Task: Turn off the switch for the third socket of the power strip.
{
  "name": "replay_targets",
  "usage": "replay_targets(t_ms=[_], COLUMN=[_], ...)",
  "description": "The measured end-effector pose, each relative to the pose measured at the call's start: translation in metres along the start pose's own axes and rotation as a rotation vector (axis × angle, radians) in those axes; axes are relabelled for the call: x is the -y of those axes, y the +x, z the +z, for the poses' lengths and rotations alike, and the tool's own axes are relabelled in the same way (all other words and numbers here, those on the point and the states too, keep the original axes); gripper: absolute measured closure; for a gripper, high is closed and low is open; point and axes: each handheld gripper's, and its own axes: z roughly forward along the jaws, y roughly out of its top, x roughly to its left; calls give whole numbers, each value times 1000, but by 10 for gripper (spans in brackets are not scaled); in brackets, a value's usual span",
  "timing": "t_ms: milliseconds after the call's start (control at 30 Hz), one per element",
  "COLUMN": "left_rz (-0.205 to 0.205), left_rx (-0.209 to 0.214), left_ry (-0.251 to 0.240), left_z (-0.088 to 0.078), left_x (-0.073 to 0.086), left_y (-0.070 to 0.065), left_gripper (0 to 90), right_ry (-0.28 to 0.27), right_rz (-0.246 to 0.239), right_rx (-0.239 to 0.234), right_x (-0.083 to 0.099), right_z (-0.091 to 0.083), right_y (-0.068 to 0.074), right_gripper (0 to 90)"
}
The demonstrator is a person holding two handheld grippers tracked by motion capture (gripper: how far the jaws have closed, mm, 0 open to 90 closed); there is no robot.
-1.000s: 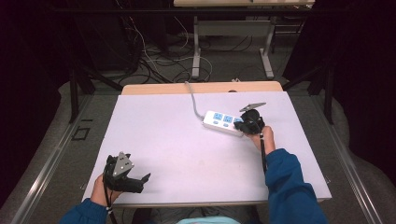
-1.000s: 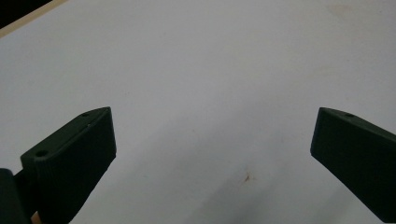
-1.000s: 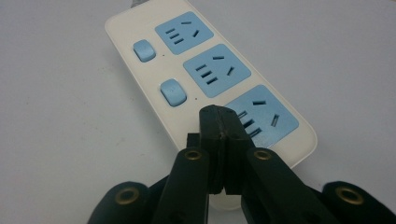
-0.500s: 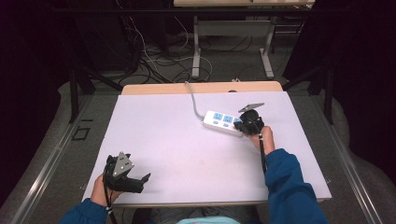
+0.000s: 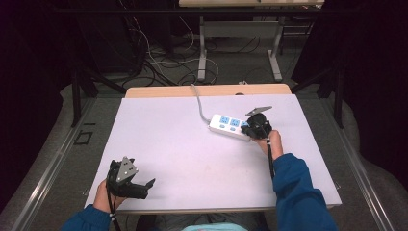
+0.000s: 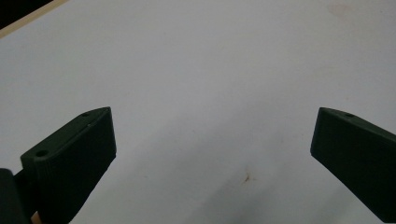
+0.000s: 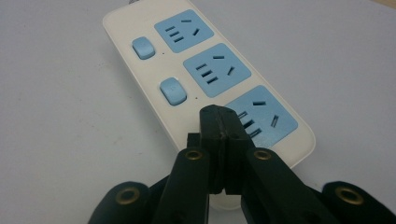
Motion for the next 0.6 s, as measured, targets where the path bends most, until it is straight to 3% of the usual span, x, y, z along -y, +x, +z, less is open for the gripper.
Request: replay_targets(t_ms=[600], left_rz=[11], left_rx=[-8], left_ry=[1], left_z=[0], left_x=[0], left_y=[1], left_gripper=[0], right_ry=[-2], right_rz=[-5], right_rx=[2], right_x=[0], right_z=[1], right_y=[0], right_gripper=[900])
